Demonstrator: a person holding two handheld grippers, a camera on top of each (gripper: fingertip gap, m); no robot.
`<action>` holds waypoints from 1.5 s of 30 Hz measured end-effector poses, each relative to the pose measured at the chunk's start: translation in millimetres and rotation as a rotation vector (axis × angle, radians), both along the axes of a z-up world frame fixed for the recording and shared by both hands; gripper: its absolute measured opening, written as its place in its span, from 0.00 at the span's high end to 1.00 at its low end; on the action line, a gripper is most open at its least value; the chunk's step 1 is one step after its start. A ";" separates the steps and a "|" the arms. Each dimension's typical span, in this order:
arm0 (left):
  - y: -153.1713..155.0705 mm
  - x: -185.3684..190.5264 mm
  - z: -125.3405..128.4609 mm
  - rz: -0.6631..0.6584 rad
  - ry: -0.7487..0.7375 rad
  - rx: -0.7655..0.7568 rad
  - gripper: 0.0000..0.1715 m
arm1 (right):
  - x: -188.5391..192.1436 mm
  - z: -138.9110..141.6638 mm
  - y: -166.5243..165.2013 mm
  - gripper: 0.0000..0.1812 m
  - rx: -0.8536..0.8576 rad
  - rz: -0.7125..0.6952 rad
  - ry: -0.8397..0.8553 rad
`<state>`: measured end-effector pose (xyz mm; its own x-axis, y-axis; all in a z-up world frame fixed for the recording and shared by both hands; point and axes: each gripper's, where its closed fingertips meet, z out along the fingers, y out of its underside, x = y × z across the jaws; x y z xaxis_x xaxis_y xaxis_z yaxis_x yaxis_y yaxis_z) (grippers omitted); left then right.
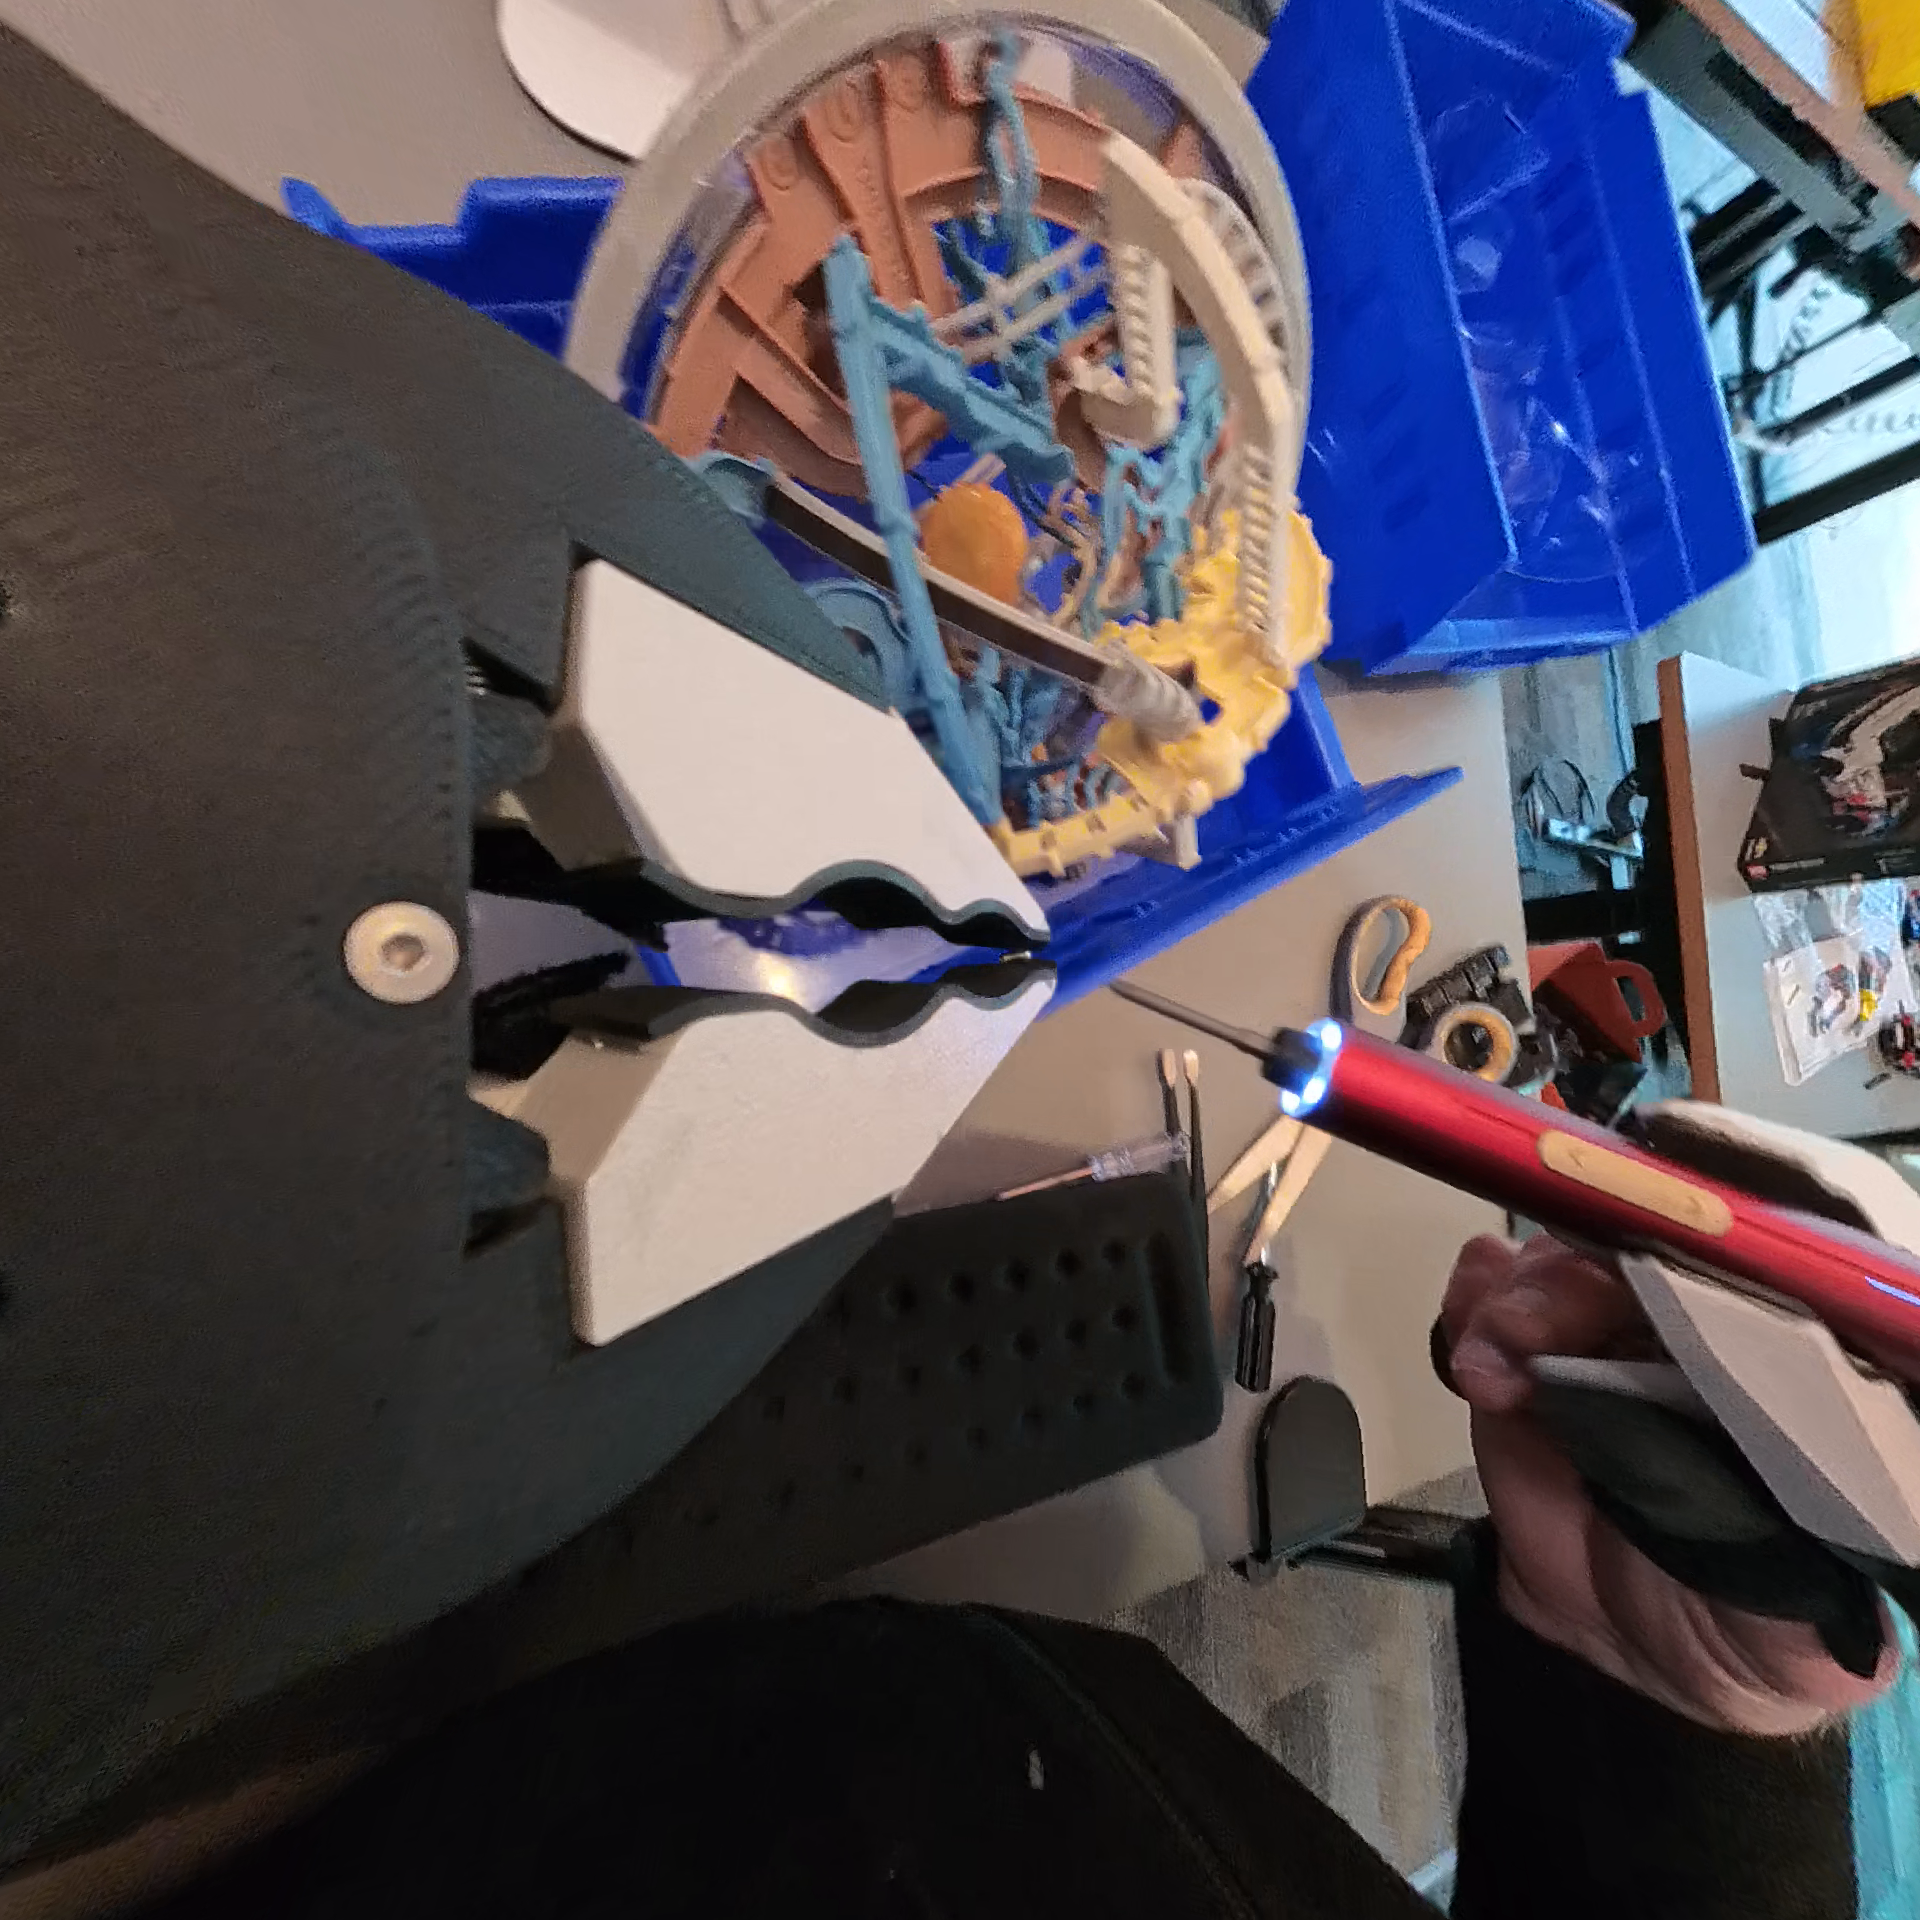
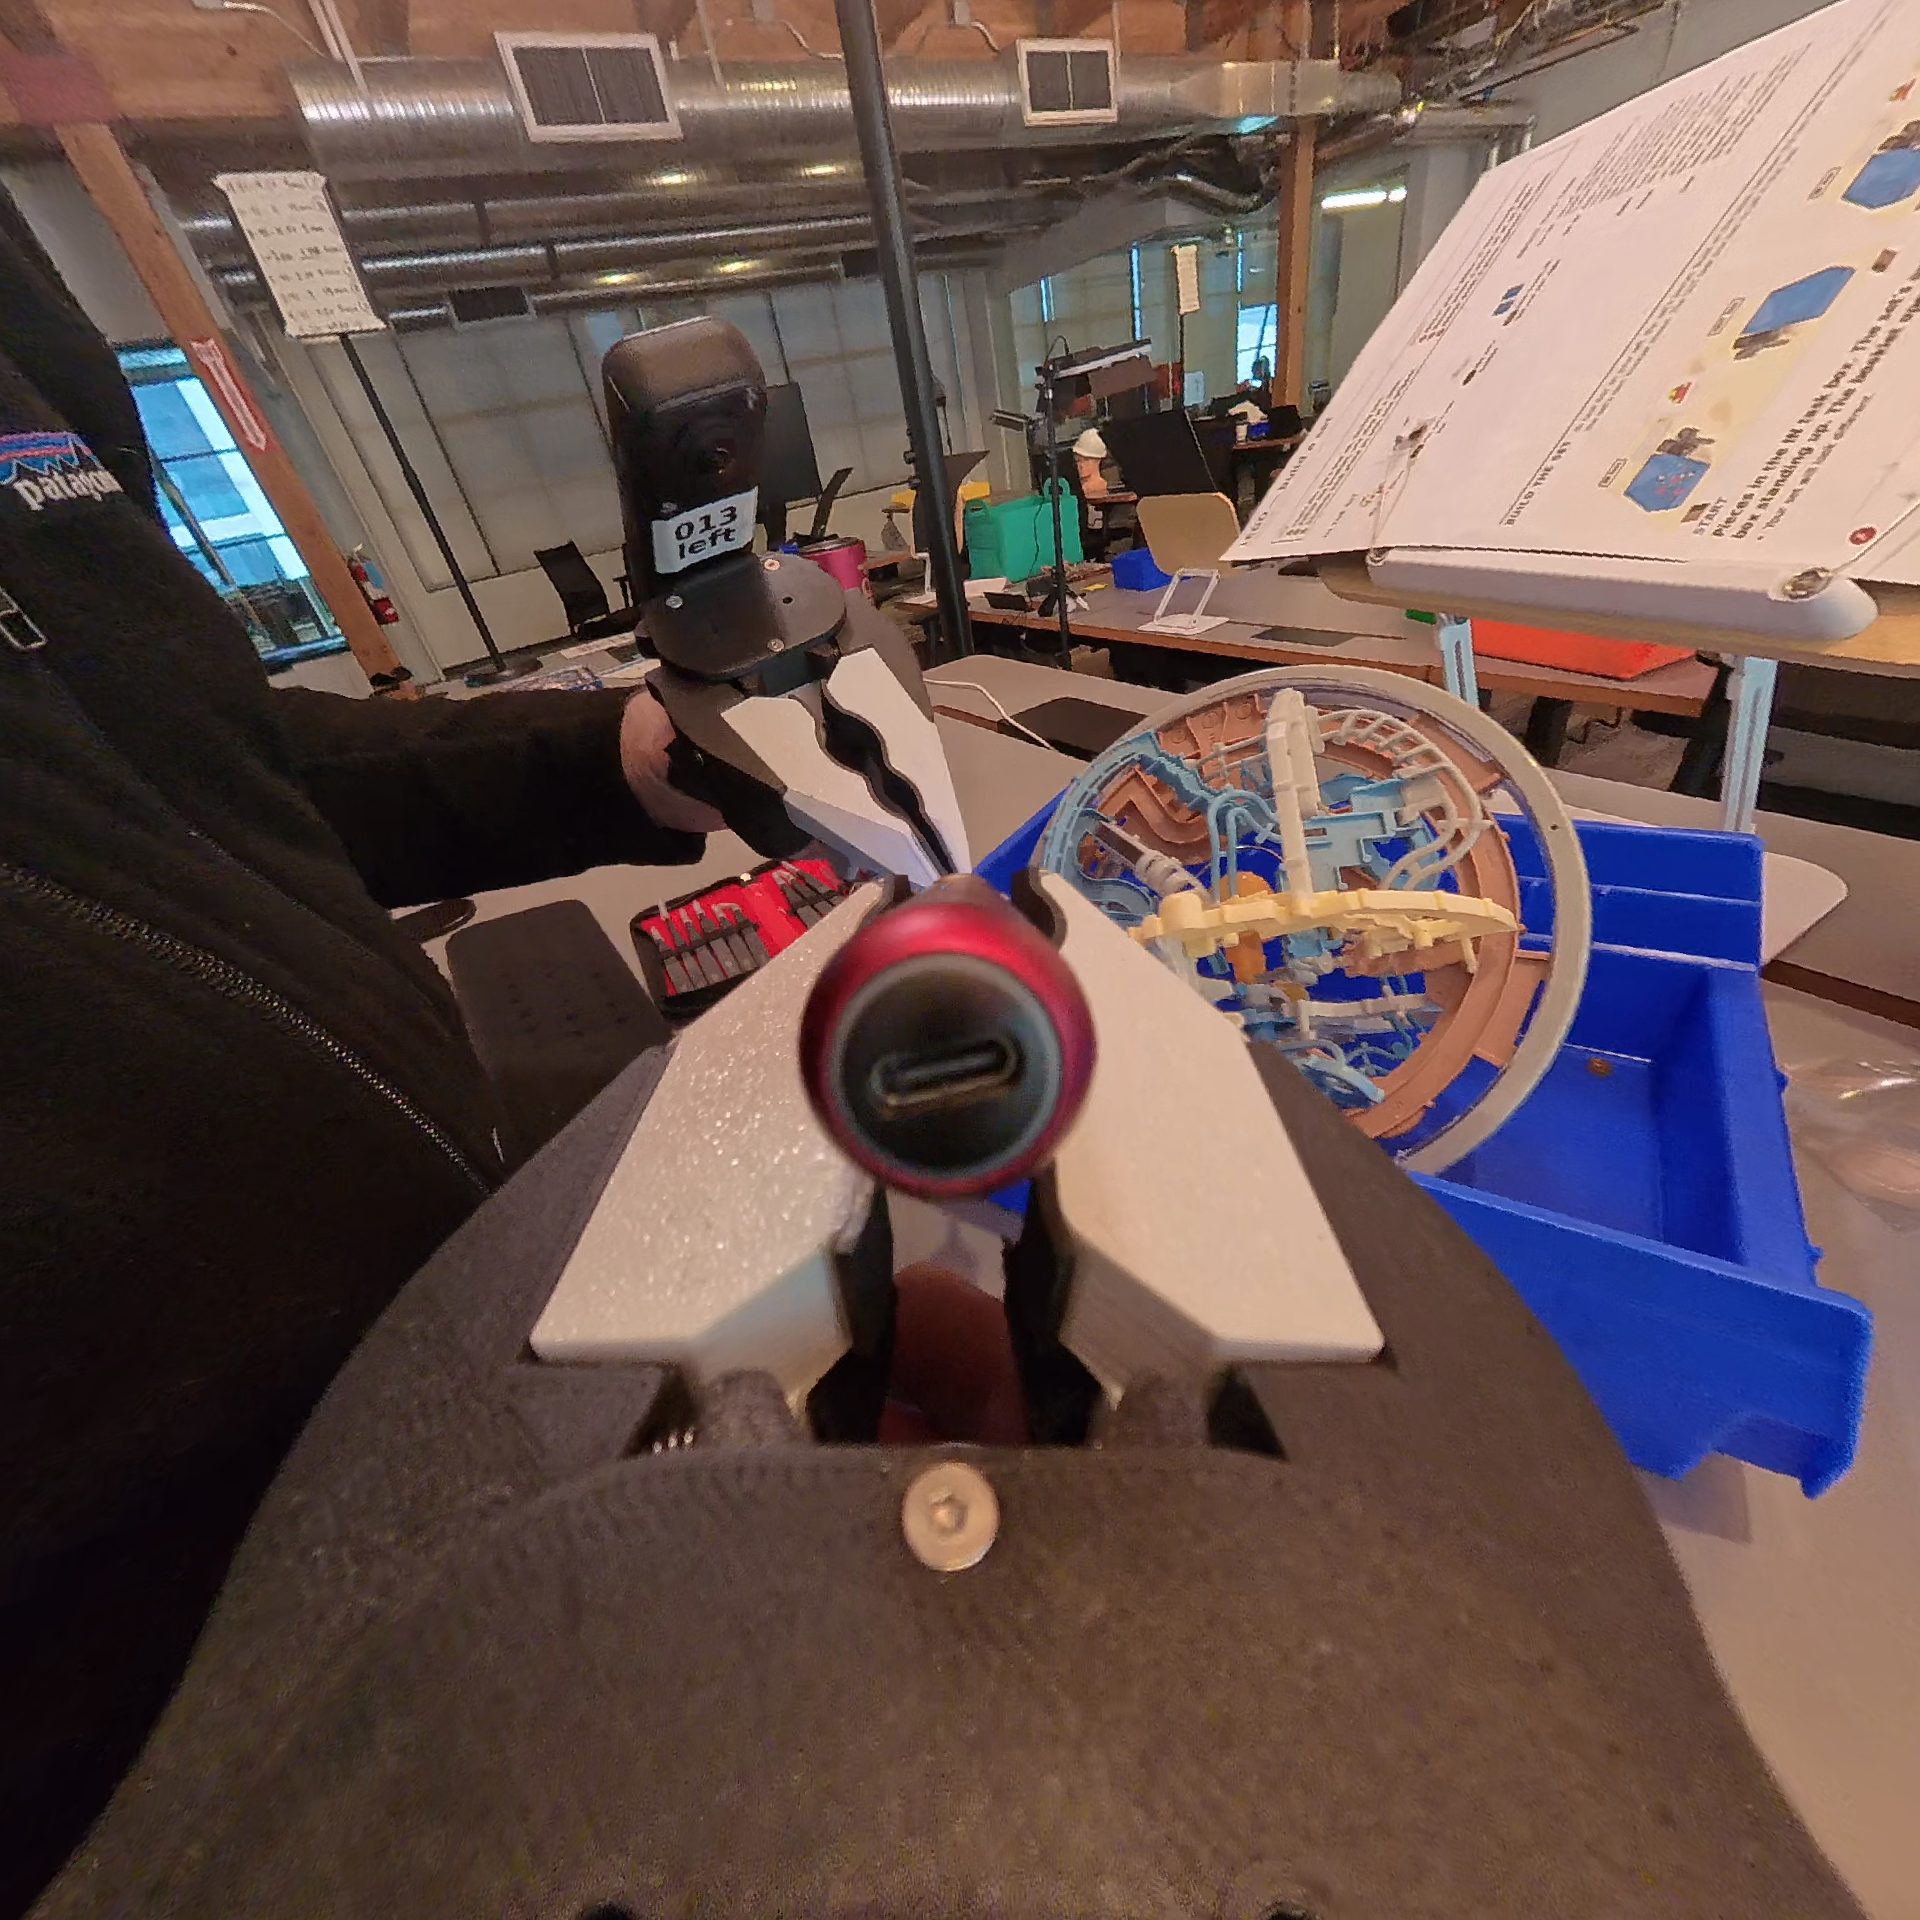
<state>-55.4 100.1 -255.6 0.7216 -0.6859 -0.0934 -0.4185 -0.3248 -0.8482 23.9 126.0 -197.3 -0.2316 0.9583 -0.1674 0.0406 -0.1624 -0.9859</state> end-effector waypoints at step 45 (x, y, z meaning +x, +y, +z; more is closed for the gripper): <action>113.3 -141.3 -11.7 0.211 -0.417 -0.586 0.91 | 27.4 -25.0 40.4 0.89 -0.030 -0.068 -0.003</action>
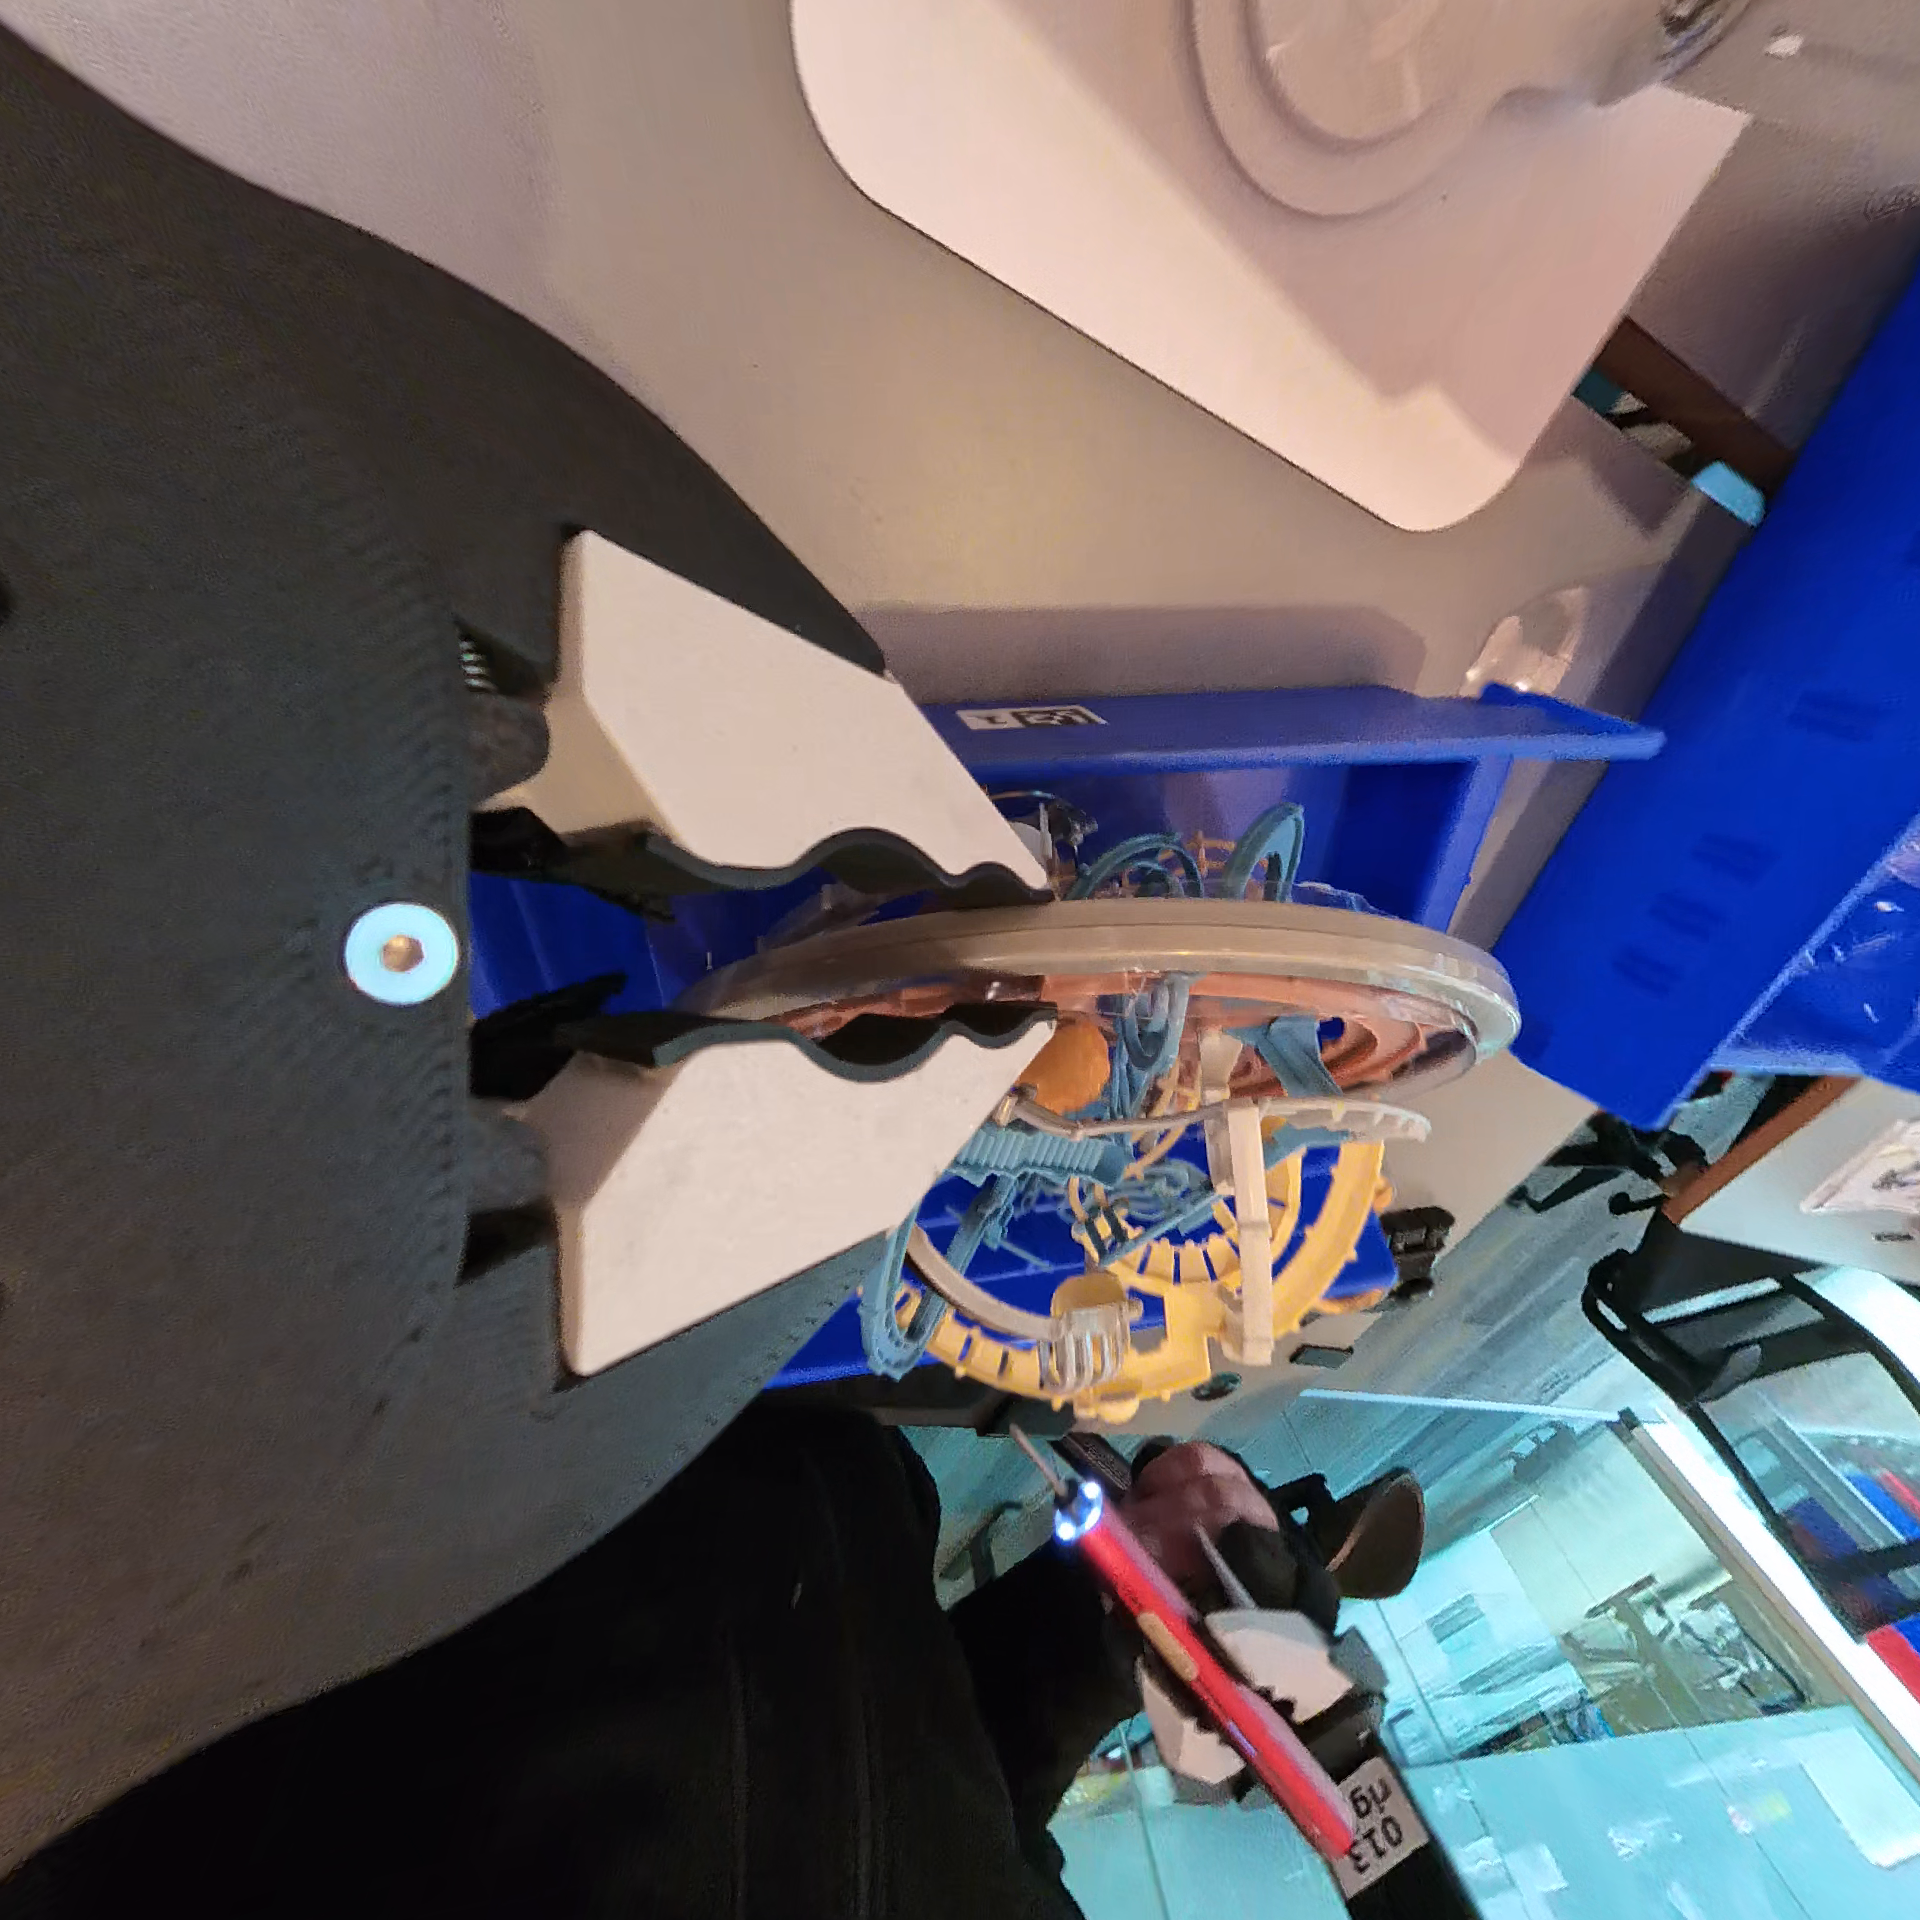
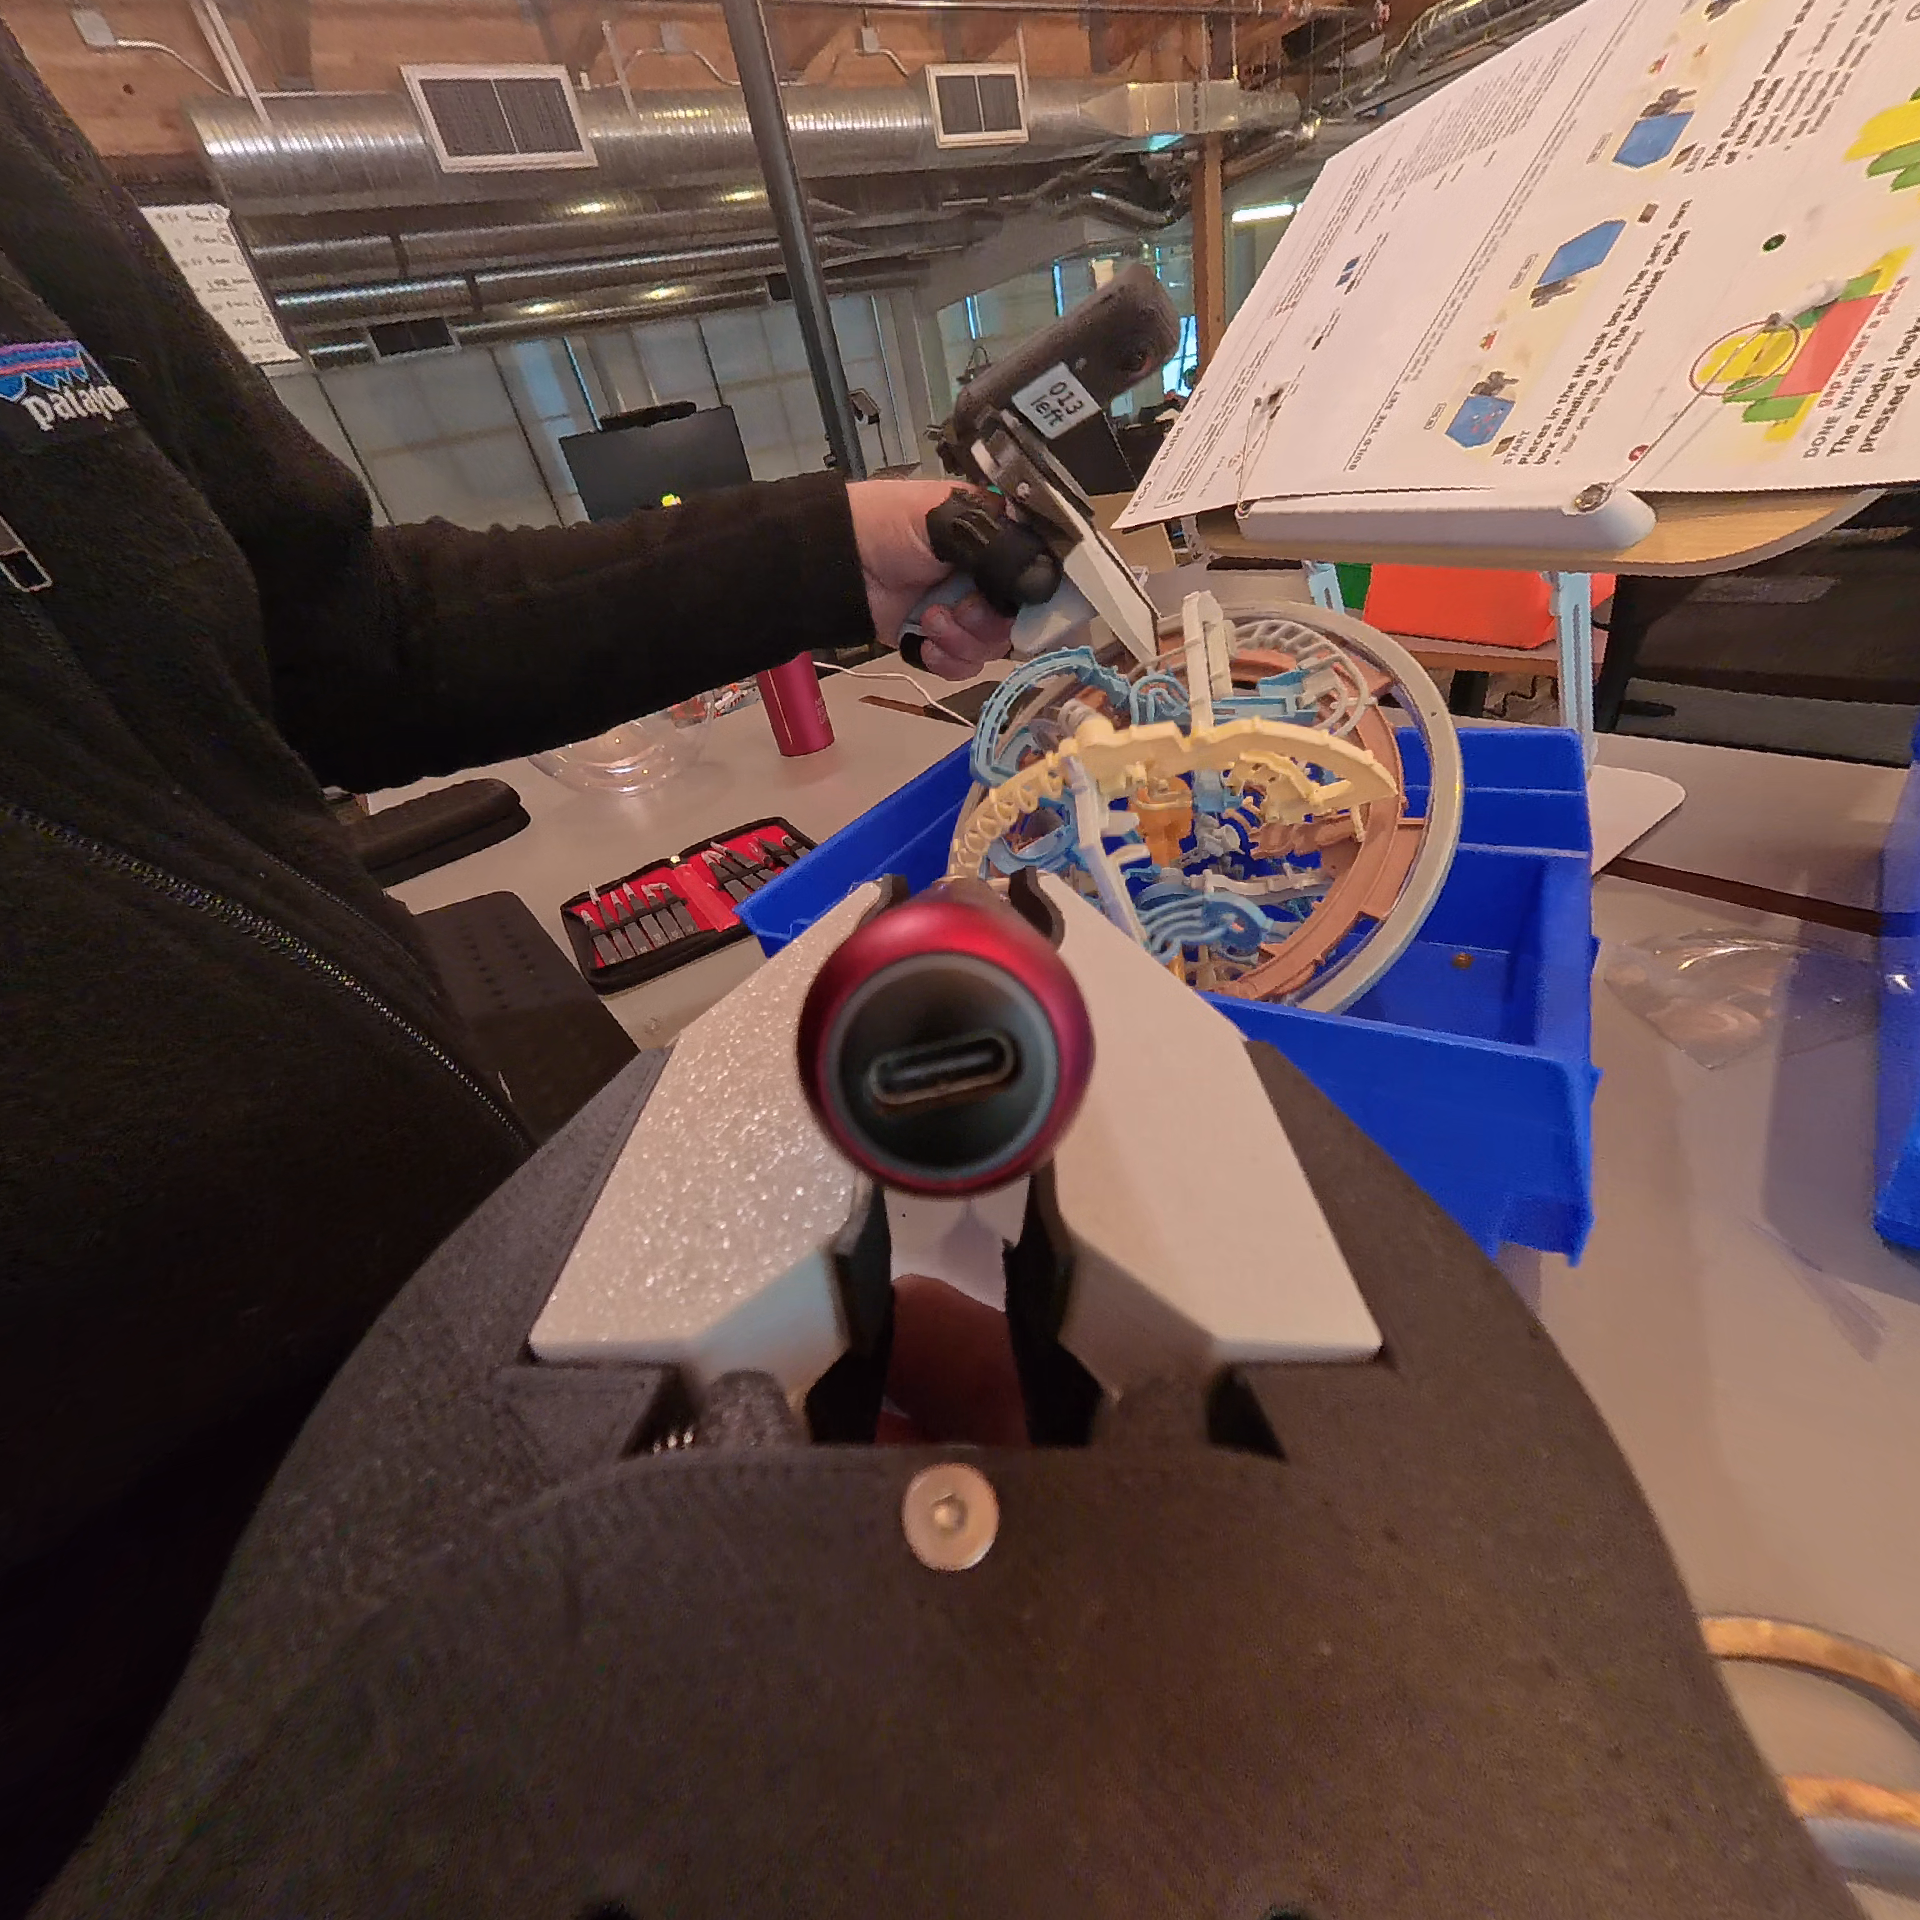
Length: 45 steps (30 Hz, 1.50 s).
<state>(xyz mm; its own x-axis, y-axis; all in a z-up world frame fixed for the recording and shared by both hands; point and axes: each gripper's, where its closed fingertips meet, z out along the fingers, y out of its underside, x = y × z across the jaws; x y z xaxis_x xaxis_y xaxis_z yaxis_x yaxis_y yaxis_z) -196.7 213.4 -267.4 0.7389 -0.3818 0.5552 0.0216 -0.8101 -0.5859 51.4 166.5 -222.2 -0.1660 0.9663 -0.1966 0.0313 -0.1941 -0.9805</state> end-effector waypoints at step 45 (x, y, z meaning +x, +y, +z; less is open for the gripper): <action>-32.3 71.3 -15.5 -0.462 0.849 0.388 0.91 | 9.8 -5.2 0.1 0.89 0.001 -0.034 0.002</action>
